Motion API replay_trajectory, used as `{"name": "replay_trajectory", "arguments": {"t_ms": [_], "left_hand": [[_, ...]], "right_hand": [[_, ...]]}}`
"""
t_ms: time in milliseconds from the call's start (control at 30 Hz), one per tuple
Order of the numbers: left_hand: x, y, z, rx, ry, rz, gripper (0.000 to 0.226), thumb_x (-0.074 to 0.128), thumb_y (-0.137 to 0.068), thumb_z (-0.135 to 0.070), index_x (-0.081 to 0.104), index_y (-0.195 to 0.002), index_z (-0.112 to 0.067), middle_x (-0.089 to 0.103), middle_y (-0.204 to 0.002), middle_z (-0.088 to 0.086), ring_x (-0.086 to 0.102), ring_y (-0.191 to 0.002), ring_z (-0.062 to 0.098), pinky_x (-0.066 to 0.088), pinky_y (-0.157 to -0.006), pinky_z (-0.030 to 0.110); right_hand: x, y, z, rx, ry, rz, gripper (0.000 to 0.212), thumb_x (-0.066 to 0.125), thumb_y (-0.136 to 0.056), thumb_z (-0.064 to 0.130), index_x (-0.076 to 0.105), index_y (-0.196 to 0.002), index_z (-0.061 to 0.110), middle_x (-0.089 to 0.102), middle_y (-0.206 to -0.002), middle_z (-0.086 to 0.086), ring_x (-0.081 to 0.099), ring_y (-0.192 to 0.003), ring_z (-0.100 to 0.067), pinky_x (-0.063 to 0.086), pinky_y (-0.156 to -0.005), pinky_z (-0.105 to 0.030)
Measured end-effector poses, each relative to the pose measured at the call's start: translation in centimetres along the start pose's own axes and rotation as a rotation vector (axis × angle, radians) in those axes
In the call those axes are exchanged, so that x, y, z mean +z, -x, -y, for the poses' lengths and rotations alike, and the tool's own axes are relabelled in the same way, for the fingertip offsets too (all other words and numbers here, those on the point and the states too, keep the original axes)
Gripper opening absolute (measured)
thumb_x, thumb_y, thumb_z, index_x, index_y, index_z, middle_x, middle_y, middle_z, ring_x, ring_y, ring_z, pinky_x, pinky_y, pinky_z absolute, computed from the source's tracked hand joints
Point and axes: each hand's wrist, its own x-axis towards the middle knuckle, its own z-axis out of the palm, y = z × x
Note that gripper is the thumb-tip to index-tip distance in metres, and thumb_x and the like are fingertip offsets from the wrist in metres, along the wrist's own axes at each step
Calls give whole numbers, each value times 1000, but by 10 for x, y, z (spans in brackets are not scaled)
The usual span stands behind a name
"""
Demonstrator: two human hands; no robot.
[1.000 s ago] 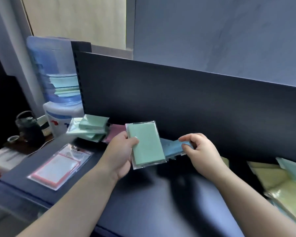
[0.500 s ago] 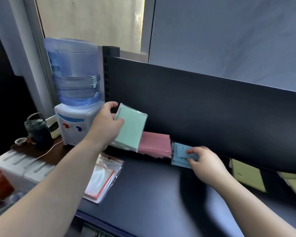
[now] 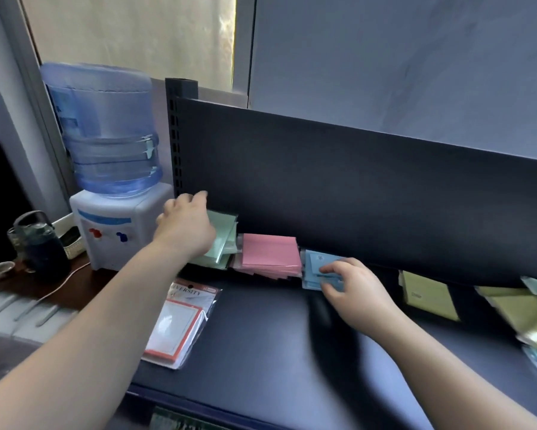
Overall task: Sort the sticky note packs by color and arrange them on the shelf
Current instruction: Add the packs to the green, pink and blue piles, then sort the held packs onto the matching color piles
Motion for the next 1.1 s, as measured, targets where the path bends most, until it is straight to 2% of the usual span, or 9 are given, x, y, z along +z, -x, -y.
{"name": "replay_trajectory", "arguments": {"t_ms": [67,233,367,500,667,833,967,1100], "left_hand": [[-2,11,-20,131,31,-11,57,48,-94,-24,28,-147,-19,35,-146,10,30,-133,34,29,-108,44],[14,46,-76,465,125,163,56,53,-91,-32,36,-143,-21,42,-144,4,37,-134,24,32,-110,37],[32,76,-121,587,106,227,60,53,-92,-38,30,-146,-25,40,-145,-3,35,-134,18,30,-110,31],[53,103,-170,683,97,294,63,53,-91,-44,27,-146,-27,40,-144,-6,34,-134,15,31,-109,32],[75,128,-233,742,88,319,60,53,-91,-45,31,-144,-29,43,-142,-7,38,-132,12,35,-107,31],[102,155,-296,739,73,359,61,53,-91,-45,32,-145,-26,42,-145,-7,39,-133,11,33,-108,28],[125,176,-348,680,64,427,60,52,-91,-47,34,-144,-24,46,-140,-1,44,-129,16,37,-105,31],[151,187,-388,578,40,418,68,49,-89,-57,33,-144,-21,43,-138,5,45,-125,22,40,-101,36]], "right_hand": [[-4,4,-4,-4,3,-12,32,57,-89,25,60,-121,23,51,-126,5,44,-122,-18,30,-100,-20],[-24,19,-23,5,18,-77,39,55,-91,28,52,-129,21,48,-128,5,36,-126,-15,26,-101,-20],[-49,35,-50,27,23,-129,44,55,-91,28,46,-133,21,50,-125,3,43,-120,-16,36,-99,-25],[-75,52,-87,69,59,-172,46,54,-90,29,44,-135,23,53,-122,2,46,-118,-17,39,-97,-29],[-106,74,-143,94,65,-180,44,55,-89,28,48,-132,21,55,-119,0,48,-116,-18,41,-94,-30],[-139,93,-207,99,97,-156,39,54,-90,29,51,-129,21,54,-124,2,48,-119,-16,37,-95,-27],[-165,105,-258,120,141,-95,41,53,-90,30,51,-130,22,53,-127,1,48,-120,-18,40,-98,-31],[-189,107,-303,115,178,-86,42,51,-89,25,51,-131,22,53,-130,1,48,-121,-18,40,-100,-31]]}}
